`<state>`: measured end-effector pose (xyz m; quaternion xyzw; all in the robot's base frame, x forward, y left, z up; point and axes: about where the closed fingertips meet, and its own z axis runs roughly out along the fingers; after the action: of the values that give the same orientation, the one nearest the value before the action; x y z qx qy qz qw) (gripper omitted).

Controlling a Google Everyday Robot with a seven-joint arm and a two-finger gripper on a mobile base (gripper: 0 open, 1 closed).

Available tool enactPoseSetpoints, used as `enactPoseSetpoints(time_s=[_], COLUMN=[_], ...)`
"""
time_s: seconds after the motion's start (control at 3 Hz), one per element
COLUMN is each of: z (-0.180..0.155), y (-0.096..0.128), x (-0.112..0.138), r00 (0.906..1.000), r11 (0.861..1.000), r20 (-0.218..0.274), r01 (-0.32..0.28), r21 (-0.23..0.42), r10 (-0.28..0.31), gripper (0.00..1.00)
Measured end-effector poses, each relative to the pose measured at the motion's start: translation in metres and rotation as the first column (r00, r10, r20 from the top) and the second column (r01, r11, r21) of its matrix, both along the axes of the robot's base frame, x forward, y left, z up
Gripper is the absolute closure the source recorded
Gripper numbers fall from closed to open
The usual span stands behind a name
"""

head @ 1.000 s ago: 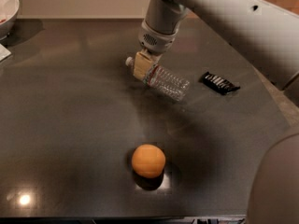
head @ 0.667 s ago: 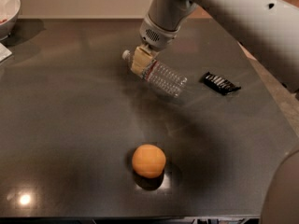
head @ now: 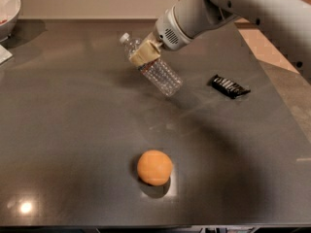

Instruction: Place water bottle upright

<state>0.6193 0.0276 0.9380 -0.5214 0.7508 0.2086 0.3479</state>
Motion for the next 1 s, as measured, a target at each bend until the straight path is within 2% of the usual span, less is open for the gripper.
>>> enactPoseSetpoints(time_s=[0.33,0.67,1.0], z=[0.0202,0.0297,0.0301], y=[0.0031,0.0064,0.0088], x=[0.0047,0.0040,0.0020], r00=[0.9952,0.9878,0.9813], r11=[0.986,0.952,0.905], r20=[0.097,0.152,0.183], r01=[-0.005,-0.014,-0.023], r21=[0.169,0.305,0.425], r10=[-0.012,-0.034,-0.061], gripper=[1.00,1.00,1.00])
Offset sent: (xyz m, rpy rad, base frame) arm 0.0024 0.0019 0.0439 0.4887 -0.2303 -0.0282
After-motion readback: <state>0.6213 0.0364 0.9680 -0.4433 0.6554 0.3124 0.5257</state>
